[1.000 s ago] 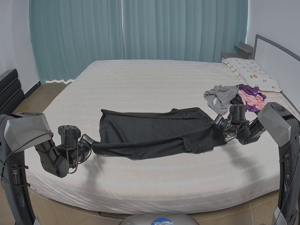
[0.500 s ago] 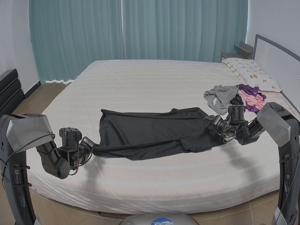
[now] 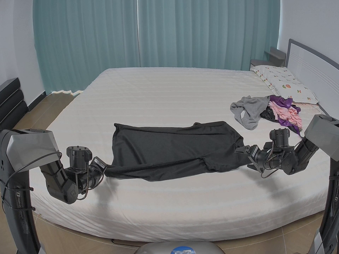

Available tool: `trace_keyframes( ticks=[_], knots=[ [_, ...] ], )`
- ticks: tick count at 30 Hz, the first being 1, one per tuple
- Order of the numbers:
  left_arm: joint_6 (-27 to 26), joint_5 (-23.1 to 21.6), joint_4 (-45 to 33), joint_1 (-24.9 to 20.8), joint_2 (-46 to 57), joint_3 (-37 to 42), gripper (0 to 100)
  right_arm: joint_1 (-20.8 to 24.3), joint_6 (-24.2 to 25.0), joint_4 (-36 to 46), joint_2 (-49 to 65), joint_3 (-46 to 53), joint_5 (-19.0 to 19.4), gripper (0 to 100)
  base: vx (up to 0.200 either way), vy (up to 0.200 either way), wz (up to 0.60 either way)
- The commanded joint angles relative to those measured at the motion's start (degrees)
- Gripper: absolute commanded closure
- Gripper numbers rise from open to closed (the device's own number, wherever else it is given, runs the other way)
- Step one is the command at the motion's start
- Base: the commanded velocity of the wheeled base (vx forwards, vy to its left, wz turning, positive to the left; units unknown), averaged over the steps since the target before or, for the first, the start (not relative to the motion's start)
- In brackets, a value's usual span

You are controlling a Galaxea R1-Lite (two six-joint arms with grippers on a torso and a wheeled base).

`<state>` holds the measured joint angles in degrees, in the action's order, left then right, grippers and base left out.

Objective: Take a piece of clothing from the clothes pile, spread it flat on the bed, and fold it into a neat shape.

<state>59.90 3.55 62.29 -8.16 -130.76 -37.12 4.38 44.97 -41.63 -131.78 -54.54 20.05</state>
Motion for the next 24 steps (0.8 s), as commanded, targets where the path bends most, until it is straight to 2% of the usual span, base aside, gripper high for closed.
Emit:
trace_keyframes(
  ticks=[1,24],
  knots=[
    [0.04,-0.03,0.02,0.07,0.41,0.91,100,1.07,-0.32,-0.73,-1.02,2.07,0.51,0,0.000,0.000,0.00],
    [-0.05,-0.12,0.02,0.07,-0.11,0.56,100,2.48,-0.15,-0.56,-7.44,-5.05,0.25,0,0.000,0.000,0.00]
  ],
)
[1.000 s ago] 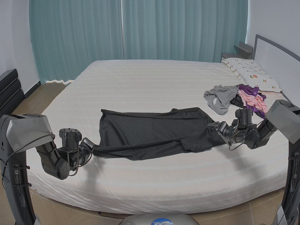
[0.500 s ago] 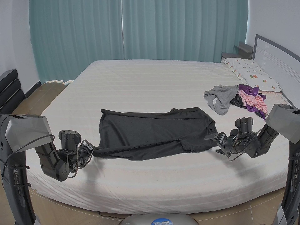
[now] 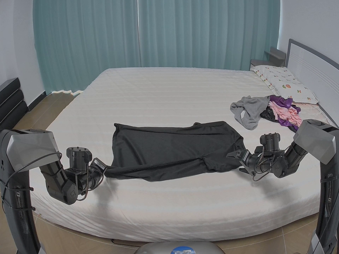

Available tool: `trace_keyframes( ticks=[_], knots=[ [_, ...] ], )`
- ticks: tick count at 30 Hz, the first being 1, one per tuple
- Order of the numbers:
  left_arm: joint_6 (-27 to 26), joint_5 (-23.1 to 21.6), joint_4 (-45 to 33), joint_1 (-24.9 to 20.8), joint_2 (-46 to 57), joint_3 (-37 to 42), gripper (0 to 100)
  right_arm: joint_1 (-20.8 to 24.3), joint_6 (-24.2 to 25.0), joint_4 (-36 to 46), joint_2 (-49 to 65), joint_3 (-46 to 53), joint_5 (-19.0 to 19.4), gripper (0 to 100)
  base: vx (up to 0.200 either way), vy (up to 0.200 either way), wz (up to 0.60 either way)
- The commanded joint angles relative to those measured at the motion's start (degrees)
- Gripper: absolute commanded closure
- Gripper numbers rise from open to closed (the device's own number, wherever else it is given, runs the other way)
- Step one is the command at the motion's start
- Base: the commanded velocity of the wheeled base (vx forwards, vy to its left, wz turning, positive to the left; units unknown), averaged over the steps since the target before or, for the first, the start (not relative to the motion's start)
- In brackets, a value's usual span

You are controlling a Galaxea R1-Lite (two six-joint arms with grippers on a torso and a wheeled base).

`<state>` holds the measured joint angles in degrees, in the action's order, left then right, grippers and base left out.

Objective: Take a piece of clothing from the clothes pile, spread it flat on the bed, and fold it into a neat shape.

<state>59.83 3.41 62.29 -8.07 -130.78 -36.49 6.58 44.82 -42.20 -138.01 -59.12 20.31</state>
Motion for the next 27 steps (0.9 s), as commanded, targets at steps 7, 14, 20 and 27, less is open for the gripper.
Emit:
trace_keyframes(
  ticks=[7,14,20,27],
  knots=[
    [0.02,0.01,0.02,-0.02,0.00,0.01,100,0.18,0.00,0.63,-1.47,-0.90,-0.18,100,0.000,0.000,0.00],
    [0.02,0.01,0.02,-0.02,0.35,0.28,100,-0.17,0.09,0.72,-0.59,0.68,-0.18,100,0.000,0.000,0.00],
    [0.02,0.10,0.02,-0.02,0.70,0.98,100,-1.40,0.35,0.28,4.59,5.34,0.17,100,0.000,0.000,0.00],
    [-0.15,0.01,0.02,-0.10,3.43,3.79,100,-4.65,0.44,-0.42,13.56,16.50,3.25,100,0.000,0.000,0.00]
  ],
)
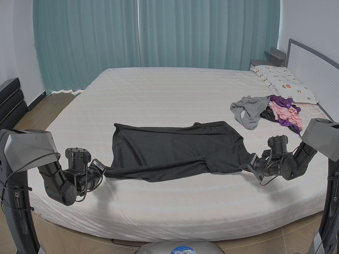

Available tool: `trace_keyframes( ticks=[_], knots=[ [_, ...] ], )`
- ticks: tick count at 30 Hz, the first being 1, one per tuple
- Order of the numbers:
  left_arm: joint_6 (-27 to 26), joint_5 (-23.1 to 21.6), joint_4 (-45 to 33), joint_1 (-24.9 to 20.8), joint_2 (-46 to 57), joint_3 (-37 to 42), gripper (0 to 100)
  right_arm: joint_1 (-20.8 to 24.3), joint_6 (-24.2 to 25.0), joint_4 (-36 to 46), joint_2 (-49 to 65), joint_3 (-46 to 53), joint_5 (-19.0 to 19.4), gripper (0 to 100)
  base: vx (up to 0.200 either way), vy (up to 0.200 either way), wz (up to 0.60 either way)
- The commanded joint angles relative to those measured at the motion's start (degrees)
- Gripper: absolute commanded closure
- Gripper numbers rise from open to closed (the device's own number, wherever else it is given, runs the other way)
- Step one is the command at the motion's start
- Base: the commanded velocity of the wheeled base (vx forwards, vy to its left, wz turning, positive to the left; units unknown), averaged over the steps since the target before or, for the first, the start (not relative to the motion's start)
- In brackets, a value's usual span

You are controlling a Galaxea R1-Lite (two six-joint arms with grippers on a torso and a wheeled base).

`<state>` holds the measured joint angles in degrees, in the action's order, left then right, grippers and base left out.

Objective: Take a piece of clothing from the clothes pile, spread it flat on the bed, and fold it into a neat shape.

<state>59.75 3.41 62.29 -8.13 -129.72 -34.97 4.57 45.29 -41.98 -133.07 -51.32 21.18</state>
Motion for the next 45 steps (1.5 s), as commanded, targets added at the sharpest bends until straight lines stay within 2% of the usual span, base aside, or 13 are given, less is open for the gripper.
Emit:
trace_keyframes(
  ticks=[1,8,12,17,23,27,28,32,36,37,45],
  knots=[
    [-0.07,0.01,0.02,-0.13,2.63,2.72,100,-3.08,-0.11,-0.82,9.85,10.19,2.99,100,0.000,0.000,0.00],
    [-1.65,-0.69,-0.07,-0.39,6.32,7.47,100,-5.54,-2.31,-0.03,18.73,20.03,3.79,100,0.000,0.000,0.00],
    [-2.88,-2.62,0.02,-0.31,8.08,10.80,100,-5.45,-4.86,0.15,22.59,26.01,3.26,100,0.000,0.000,0.00],
    [-4.20,-2.80,-0.33,-1.01,8.43,13.62,100,-5.45,-7.58,0.24,26.11,33.74,3.08,100,0.000,0.000,0.00],
    [-7.71,-2.89,-0.59,-1.45,7.90,16.61,100,-5.36,-15.67,-0.12,24.62,40.86,2.20,100,0.000,0.000,0.00],
    [-8.24,-2.89,-0.68,-1.62,7.90,17.31,100,-5.01,-16.37,0.15,23.74,41.65,1.41,100,0.000,0.000,0.00],
    [-9.65,-2.89,-0.68,-1.71,7.55,17.84,100,-4.40,-16.72,0.15,22.42,42.36,-0.87,100,0.000,0.000,0.00],
    [-10.62,-2.80,-0.51,-1.98,5.79,17.75,100,-1.93,-17.78,-0.47,19.17,43.15,-3.68,100,0.000,0.000,0.00],
    [-10.62,-2.80,-0.16,-1.98,4.30,17.75,100,-0.70,-18.04,-0.47,18.20,43.24,-3.95,100,0.000,0.000,0.00],
    [-10.62,-2.89,-0.16,-1.98,4.04,17.75,100,-0.70,-18.04,-0.47,17.94,43.06,-3.95,0,0.000,0.000,0.00],
    [-10.62,-2.89,0.02,-2.15,3.33,17.66,100,-2.29,-17.16,-1.26,16.44,38.40,-3.86,0,0.000,0.000,0.00]
  ],
)
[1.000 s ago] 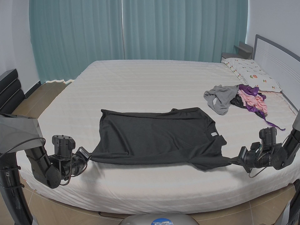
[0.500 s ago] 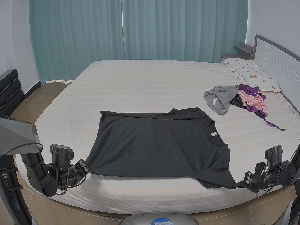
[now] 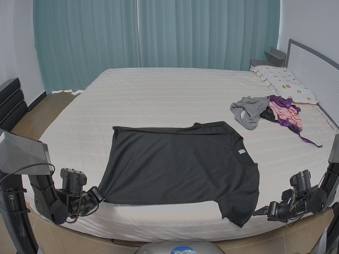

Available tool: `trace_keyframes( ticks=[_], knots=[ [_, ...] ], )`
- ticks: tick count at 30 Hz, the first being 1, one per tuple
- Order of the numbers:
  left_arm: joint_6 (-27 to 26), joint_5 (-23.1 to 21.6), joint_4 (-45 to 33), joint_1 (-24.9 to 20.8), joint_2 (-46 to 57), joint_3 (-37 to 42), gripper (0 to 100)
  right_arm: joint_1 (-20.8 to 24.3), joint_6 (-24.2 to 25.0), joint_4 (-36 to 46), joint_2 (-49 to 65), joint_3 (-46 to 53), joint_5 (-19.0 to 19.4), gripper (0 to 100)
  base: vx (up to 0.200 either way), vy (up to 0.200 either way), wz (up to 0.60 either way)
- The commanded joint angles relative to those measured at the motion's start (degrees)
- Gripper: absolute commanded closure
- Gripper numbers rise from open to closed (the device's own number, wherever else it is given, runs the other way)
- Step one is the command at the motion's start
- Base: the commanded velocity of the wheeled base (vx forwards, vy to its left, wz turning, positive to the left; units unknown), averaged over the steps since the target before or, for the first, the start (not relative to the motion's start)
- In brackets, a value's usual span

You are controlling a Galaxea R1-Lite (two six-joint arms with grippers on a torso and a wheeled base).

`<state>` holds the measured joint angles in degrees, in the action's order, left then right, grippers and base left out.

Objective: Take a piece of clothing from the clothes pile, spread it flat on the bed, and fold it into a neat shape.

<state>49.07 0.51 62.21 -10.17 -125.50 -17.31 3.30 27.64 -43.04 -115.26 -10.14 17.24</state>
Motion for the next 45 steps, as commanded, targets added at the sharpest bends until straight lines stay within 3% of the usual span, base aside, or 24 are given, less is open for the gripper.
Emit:
trace_keyframes(
  ticks=[1,9,21,22,30,45],
  knots=[
    [0.06,0.02,0.11,-0.12,-0.88,0.00,100,-1.37,0.49,-0.29,-1.63,-4.01,0.08,0,0.000,0.000,0.00],
    [0.06,0.10,0.11,-0.29,-0.88,0.00,100,-1.37,0.66,-0.37,-5.59,-10.95,0.16,0,0.000,0.000,0.00],
    [0.06,0.02,0.11,-0.29,-0.97,-0.18,100,-1.46,0.84,-12.50,-16.49,-16.40,-0.10,0,0.000,0.000,0.00],
    [-0.02,0.02,0.11,-0.29,-0.97,-0.09,100,-1.46,0.75,-13.47,-17.01,-16.31,-0.27,100,0.000,0.000,0.00],
    [-0.02,0.10,0.02,-0.29,-0.97,-0.09,100,-3.13,0.75,-14.17,-16.31,-15.17,-3.70,100,0.000,0.000,0.00],
    [-2.92,0.10,-0.69,-1.61,-1.06,1.75,100,-7.61,-1.18,-13.64,-7.70,-6.21,-3.61,100,0.000,0.000,0.00]
  ],
)
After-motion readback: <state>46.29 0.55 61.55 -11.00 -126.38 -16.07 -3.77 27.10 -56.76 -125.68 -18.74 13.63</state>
